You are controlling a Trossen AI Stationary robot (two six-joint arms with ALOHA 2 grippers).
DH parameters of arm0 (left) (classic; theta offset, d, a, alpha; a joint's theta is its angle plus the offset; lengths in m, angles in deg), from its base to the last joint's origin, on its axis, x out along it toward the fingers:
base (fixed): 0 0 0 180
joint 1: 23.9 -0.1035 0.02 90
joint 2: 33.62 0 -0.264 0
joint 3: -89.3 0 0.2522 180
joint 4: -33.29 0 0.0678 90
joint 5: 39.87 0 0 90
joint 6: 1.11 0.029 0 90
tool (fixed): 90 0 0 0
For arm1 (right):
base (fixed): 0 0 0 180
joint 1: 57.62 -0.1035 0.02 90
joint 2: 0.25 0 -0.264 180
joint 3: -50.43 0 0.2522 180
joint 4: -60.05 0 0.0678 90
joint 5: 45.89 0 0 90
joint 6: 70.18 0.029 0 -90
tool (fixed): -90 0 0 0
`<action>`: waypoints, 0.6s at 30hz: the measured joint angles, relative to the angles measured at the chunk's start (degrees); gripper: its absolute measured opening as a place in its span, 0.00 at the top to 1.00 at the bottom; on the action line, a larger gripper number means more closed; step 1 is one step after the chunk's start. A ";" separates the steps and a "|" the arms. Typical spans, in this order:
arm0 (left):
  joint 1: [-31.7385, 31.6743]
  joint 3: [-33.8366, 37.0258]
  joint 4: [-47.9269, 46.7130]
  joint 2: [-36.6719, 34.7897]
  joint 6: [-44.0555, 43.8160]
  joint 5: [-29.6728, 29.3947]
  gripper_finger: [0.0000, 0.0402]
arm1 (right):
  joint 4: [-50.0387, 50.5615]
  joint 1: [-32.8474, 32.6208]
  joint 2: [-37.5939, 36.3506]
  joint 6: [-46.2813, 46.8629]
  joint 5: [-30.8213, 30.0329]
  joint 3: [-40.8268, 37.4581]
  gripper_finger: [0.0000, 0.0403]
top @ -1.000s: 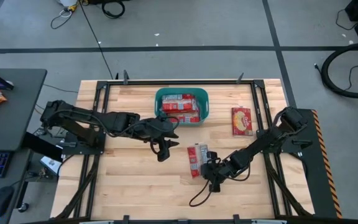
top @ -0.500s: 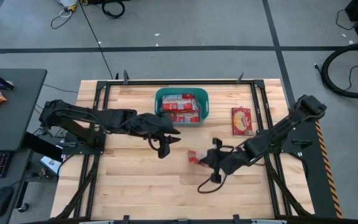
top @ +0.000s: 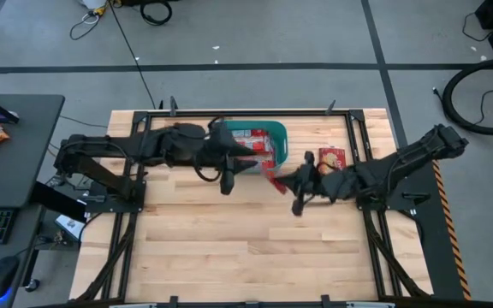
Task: Sort popcorn bags into baskets
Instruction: Put the red popcorn bag into the blue bin
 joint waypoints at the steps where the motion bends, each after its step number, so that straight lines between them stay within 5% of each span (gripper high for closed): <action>1: -0.12 -0.82 0.01 0.00 0.91 -0.02 0.65 | -1.23 1.24 -0.30 -1.16 0.03 0.00 0.99; 18: -1.43 -6.74 0.02 0.00 6.48 0.06 0.65 | -14.98 21.01 4.61 -6.06 12.98 0.63 0.99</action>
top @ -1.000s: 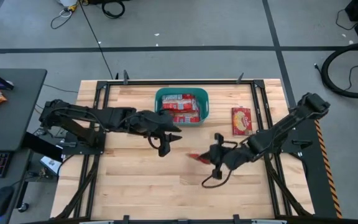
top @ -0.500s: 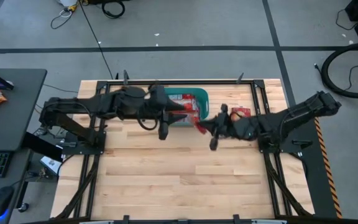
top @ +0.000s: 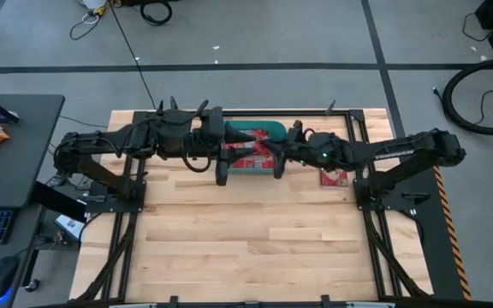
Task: Sort popcorn bags into baskets
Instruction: Put the red popcorn bag into the blue bin
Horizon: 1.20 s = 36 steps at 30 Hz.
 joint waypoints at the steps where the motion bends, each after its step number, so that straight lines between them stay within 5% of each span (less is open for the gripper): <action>1: -0.08 0.00 0.00 0.00 0.49 -0.02 0.65 | 0.21 0.80 0.91 -0.03 0.86 0.42 0.99; 24: -0.47 0.02 -0.60 0.00 1.65 -0.06 0.65 | -0.57 10.55 28.39 5.38 8.49 21.98 0.98; 36: -0.47 0.02 -2.15 0.02 2.43 0.02 0.65 | 25.39 13.98 27.34 8.71 5.19 21.90 0.98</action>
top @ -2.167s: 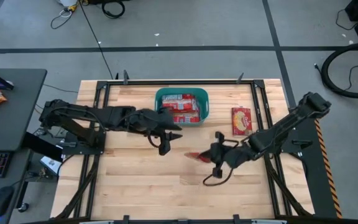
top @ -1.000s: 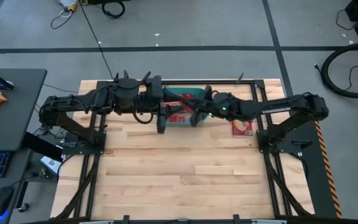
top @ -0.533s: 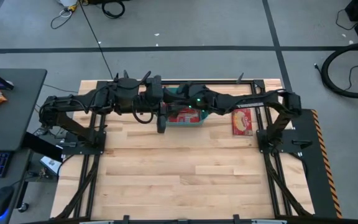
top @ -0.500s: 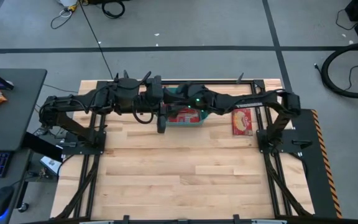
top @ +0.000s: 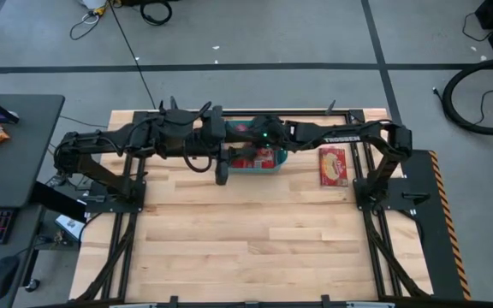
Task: Sort popcorn bags into baskets
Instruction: Put the red popcorn bag into the blue bin
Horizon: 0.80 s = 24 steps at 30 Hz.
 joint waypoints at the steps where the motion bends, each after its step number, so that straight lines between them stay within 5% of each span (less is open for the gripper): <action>1: -0.05 0.00 -0.15 0.00 0.05 -0.02 0.65 | 1.73 0.06 -0.18 -0.16 -0.86 -0.02 0.98; 15: -0.34 0.02 -1.79 0.02 0.10 -0.03 0.65 | 18.45 3.06 -1.03 8.65 -5.31 -0.02 0.98; 24: -0.31 0.02 -2.72 0.02 -0.10 -0.03 0.65 | 20.83 7.32 -1.07 16.65 1.71 -0.02 0.90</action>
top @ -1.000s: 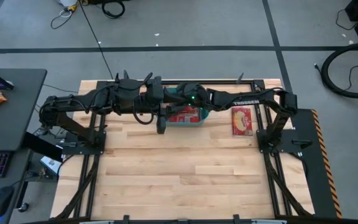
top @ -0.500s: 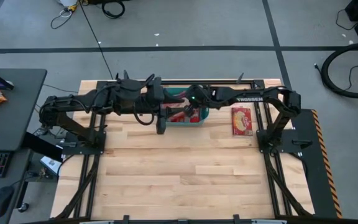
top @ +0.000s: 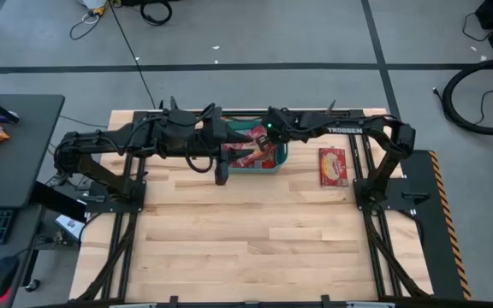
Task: Sort popcorn bags into baskets
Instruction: Put the red popcorn bag into the blue bin
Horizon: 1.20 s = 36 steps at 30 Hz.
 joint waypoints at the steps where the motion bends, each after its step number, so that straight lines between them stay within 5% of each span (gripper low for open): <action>1: 0.02 0.00 -0.05 0.00 -0.19 0.01 0.65 | 0.09 0.70 0.00 0.23 1.85 0.00 0.88; 14: 0.04 0.00 -3.04 0.00 -0.43 -0.01 0.65 | 4.96 5.27 -2.11 -4.77 13.81 -0.02 0.73; 21: 0.04 0.02 -4.12 0.00 -0.39 0.00 0.65 | 8.32 6.08 -9.20 -7.66 9.49 -0.02 0.73; 29: 0.04 0.02 -4.20 0.00 -0.39 -0.01 0.65 | 23.20 7.43 -14.62 -9.20 0.05 -0.02 0.73; 36: 0.04 0.02 -4.87 0.00 -0.35 0.01 0.65 | 25.31 11.04 -16.42 -7.99 5.84 -6.17 0.72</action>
